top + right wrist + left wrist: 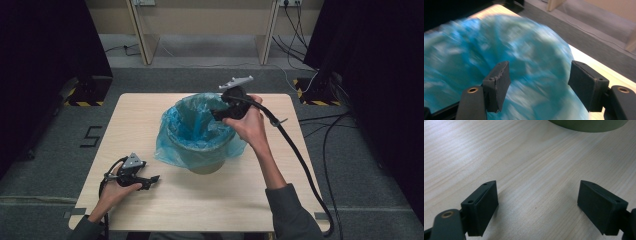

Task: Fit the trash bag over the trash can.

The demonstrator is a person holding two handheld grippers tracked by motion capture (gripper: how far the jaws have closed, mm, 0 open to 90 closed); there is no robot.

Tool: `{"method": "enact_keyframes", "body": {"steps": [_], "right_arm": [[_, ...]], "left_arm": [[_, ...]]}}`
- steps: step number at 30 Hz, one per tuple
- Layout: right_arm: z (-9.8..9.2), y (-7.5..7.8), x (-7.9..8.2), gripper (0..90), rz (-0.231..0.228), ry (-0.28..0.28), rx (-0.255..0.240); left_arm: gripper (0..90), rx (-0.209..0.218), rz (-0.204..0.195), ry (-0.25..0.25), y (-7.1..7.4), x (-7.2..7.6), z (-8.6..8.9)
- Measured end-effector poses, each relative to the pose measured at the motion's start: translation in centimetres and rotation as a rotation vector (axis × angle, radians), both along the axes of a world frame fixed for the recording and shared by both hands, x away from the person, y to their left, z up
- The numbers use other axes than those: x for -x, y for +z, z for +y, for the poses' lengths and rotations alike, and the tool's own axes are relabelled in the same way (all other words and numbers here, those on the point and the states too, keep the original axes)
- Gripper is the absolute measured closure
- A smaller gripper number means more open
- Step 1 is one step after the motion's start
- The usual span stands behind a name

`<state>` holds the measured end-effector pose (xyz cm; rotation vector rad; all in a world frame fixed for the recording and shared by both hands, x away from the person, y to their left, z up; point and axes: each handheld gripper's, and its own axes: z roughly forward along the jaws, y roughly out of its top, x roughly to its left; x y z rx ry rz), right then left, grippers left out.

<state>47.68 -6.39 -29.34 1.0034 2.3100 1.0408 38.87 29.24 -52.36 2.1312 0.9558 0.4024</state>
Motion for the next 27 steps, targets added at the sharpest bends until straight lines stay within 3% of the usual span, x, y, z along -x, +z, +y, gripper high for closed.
{"method": "enact_keyframes", "body": {"steps": [1,4,5,9,11,13,14,16,19,27], "right_arm": [[1.4,0.2,-0.5,33.3,0.017,0.047,-0.025],[2.5,0.2,-1.1,33.7,0.039,0.07,-0.036],[3.7,0.0,-1.6,34.3,0.053,0.091,-0.017],[5.2,-0.5,-2.4,34.6,0.087,0.117,0.0],[6.6,-1.0,-3.1,34.7,0.129,0.142,0.0],[7.1,-1.2,-3.4,35.0,0.134,0.142,0.007],[7.5,-1.7,-3.9,35.6,0.161,0.145,-0.03],[7.5,-1.9,-4.2,35.7,0.177,0.147,-0.04],[7.6,-3.0,-5.3,35.6,0.21,0.1,-0.003],[7.5,-4.3,-6.7,34.3,0.239,0.044,0.044]], "left_arm": [[15.9,0.0,0.0,0.0,0.0,0.0,0.0],[15.9,0.0,0.0,0.0,0.0,0.0,0.0],[15.9,0.0,0.0,0.0,0.0,0.0,0.0],[15.9,0.0,0.0,0.0,0.0,0.0,0.0],[15.9,0.0,0.0,0.0,0.0,0.0,0.0],[15.9,0.0,0.0,0.0,0.0,0.0,0.0],[15.9,0.0,0.0,0.0,0.0,0.0,0.0],[15.9,0.0,0.0,0.0,0.0,0.0,0.0],[15.9,0.0,0.0,0.0,0.0,0.0,0.0],[15.9,0.001,0.0,0.0,0.0,0.0,0.0]]}}
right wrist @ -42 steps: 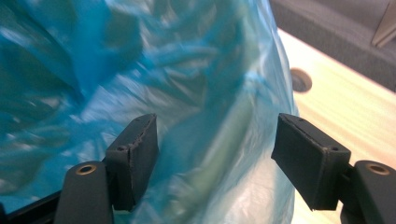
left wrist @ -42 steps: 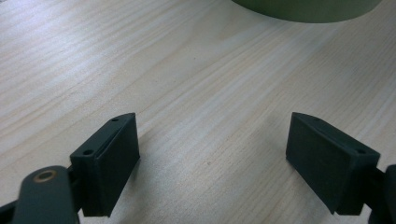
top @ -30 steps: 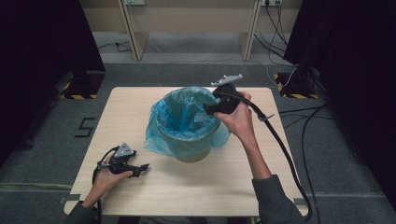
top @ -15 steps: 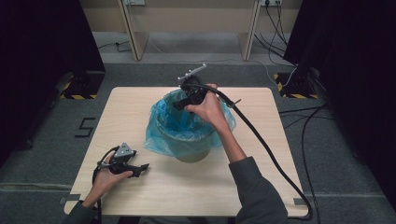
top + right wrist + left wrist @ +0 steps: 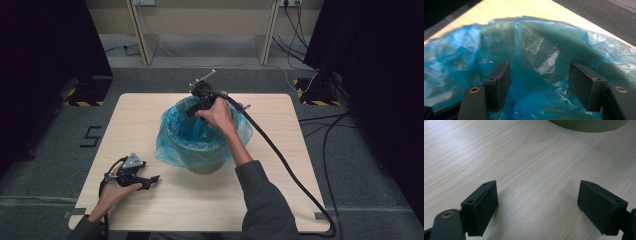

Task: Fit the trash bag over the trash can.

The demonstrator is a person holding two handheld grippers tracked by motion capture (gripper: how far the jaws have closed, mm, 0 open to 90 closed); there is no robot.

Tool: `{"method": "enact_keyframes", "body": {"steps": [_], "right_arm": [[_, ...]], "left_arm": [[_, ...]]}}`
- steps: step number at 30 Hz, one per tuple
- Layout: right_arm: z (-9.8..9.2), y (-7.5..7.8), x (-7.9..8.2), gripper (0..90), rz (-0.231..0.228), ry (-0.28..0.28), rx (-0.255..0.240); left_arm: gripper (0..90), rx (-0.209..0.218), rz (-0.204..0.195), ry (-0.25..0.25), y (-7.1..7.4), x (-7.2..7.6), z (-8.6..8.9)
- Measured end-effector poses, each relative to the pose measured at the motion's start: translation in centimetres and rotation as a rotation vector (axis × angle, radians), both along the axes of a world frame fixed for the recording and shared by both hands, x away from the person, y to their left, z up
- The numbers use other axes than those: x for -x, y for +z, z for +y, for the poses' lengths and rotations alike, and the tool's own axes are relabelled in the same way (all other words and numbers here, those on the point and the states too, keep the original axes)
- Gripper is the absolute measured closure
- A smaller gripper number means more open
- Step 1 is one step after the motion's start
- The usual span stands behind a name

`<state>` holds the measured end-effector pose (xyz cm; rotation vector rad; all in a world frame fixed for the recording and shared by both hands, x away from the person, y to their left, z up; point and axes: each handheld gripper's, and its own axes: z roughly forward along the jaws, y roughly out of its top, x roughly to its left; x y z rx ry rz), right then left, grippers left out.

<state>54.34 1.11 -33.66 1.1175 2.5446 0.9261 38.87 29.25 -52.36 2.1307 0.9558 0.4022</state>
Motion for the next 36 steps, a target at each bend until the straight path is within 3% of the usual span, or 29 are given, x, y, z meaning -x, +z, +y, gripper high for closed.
{"method": "enact_keyframes", "body": {"steps": [5,8,12,16,20,25,31,36], "right_arm": [[0.2,0.1,0.4,33.8,-0.005,0.01,-0.006],[0.3,1.4,1.7,34.2,-0.048,0.04,-0.067],[0.8,1.6,2.7,34.2,-0.06,0.089,-0.098],[1.4,0.9,2.8,34.2,-0.04,0.11,-0.094],[1.7,-0.2,2.1,33.2,-0.02,0.09,-0.064],[1.8,-0.3,2.0,33.0,-0.019,0.087,-0.068],[0.6,1.8,2.5,32.9,-0.067,0.078,-0.114],[-1.4,3.9,2.8,31.2,-0.116,0.041,-0.1]], "left_arm": [[15.9,0.0,0.0,0.0,0.0,0.0,0.0],[15.9,0.0,0.0,0.0,0.0,0.0,0.0],[15.9,-0.002,0.0,-0.001,0.0,0.0,0.0],[15.9,0.0,0.0,0.0,0.0,0.0,0.0],[15.9,0.0,0.0,0.0,0.0,0.0,0.0],[15.9,0.0,0.0,0.0,0.0,0.0,0.0],[15.9,0.0,0.0,0.0,0.0,0.0,0.0],[15.8,0.0,0.0,0.0,0.0,0.0,0.0]]}}
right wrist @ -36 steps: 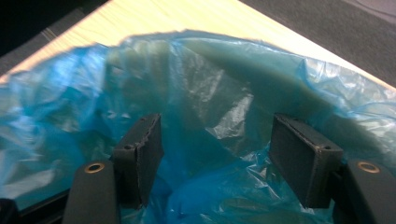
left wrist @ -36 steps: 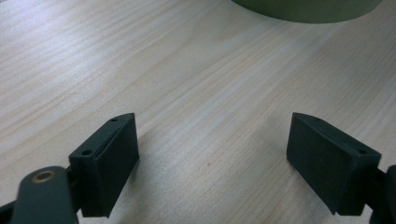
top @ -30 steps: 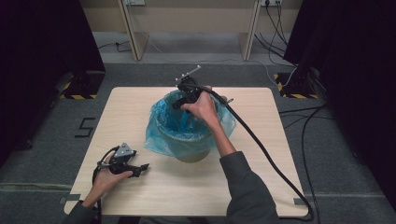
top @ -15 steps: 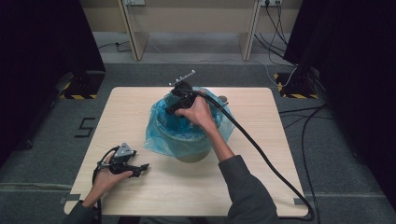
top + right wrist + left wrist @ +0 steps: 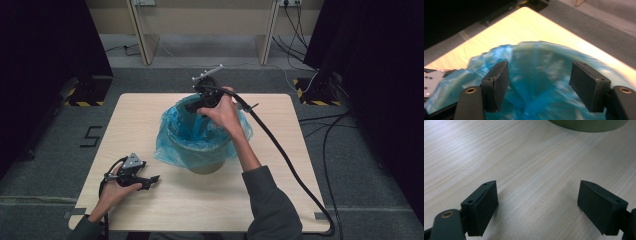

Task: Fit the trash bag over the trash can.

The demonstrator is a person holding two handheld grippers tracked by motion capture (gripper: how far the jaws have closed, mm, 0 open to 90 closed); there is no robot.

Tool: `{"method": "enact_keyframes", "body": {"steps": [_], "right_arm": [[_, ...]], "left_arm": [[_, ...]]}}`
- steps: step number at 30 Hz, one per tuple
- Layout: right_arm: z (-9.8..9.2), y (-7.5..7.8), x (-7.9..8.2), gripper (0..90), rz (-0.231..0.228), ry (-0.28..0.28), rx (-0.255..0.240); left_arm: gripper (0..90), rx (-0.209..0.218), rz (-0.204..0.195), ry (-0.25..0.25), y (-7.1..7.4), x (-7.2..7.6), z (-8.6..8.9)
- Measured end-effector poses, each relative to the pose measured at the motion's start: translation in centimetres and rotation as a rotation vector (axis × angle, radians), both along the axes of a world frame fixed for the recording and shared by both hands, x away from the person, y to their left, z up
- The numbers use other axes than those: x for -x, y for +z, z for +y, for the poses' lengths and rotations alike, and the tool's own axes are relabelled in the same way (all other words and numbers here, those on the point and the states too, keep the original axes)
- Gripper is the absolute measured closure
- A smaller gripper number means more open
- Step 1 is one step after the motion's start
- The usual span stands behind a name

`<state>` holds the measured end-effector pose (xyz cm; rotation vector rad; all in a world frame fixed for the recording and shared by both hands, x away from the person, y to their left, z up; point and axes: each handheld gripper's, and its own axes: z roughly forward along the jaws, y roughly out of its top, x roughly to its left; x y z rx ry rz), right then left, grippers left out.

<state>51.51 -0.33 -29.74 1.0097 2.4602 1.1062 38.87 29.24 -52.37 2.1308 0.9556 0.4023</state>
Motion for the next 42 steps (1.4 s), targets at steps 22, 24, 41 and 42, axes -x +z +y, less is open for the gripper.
{"method": "enact_keyframes", "body": {"steps": [22,24,41,42], "right_arm": [[-10.9,0.1,1.7,28.7,-0.062,-0.205,0.06],[-11.8,-0.1,2.0,28.5,-0.066,-0.22,0.054],[-17.1,-2.6,4.6,25.3,-0.097,-0.316,-0.016],[-17.2,-2.7,4.7,25.3,-0.1,-0.316,-0.016]], "left_arm": [[15.3,-0.001,0.001,0.001,0.0,0.0,0.0],[15.1,0.0,0.0,0.001,0.0,-0.1,-0.1],[14.6,0.003,-0.001,0.004,0.0,-0.1,-0.1],[14.6,0.003,0.0,0.004,0.0,-0.1,-0.1]]}}
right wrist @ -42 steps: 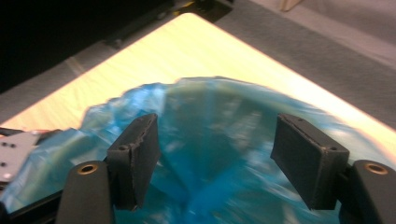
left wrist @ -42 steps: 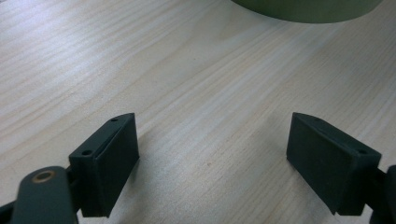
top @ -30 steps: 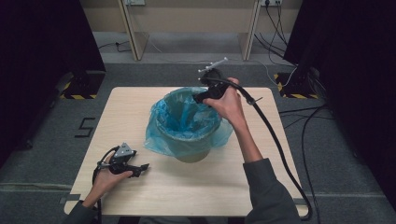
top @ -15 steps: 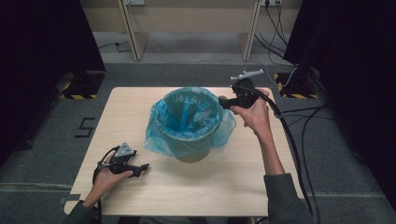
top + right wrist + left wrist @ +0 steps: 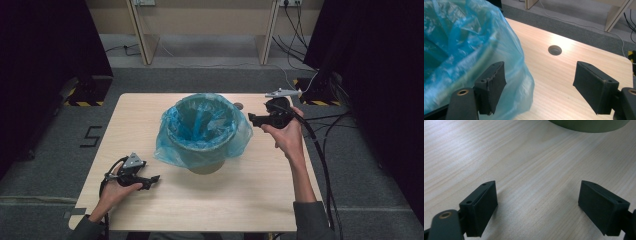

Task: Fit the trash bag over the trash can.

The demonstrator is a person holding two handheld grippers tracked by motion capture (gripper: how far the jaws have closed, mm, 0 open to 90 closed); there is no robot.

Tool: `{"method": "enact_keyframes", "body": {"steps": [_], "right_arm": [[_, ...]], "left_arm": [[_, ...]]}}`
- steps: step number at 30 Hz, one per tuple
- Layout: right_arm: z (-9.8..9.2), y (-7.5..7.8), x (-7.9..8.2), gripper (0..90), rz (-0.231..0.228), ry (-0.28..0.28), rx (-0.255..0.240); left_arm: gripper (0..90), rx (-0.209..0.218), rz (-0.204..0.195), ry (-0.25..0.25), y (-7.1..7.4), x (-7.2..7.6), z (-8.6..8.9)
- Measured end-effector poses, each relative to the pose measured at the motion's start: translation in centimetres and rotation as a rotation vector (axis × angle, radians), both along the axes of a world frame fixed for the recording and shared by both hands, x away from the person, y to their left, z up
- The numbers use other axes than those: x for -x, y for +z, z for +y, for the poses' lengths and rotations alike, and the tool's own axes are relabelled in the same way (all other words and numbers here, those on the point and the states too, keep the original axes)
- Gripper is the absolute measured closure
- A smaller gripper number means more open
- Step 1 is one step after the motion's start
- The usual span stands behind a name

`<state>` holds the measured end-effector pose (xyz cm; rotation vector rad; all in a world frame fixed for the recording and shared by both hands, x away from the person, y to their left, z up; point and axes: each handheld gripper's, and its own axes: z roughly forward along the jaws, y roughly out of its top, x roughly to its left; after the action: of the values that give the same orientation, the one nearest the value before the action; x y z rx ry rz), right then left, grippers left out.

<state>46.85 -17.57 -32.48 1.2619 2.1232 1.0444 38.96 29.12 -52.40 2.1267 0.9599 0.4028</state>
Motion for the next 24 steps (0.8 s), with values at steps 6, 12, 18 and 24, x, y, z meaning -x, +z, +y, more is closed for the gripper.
{"method": "enact_keyframes", "body": {"steps": [6,12,18,24], "right_arm": [[-1.0,-1.2,0.8,25.5,-0.012,-0.019,-0.004],[-1.9,-2.6,1.7,25.6,-0.011,-0.03,-0.011],[-2.5,-3.8,2.4,25.9,-0.021,-0.036,-0.02],[-3.1,-5.5,3.0,25.9,-0.002,-0.046,-0.053]], "left_arm": [[14.6,0.001,-0.002,0.0,0.0,0.0,0.0],[14.6,-0.001,-0.001,-0.001,0.0,0.0,0.0],[14.0,-0.002,0.0,0.003,0.0,-0.1,-0.1],[13.6,-0.005,0.002,0.001,0.0,-0.1,-0.1]]}}
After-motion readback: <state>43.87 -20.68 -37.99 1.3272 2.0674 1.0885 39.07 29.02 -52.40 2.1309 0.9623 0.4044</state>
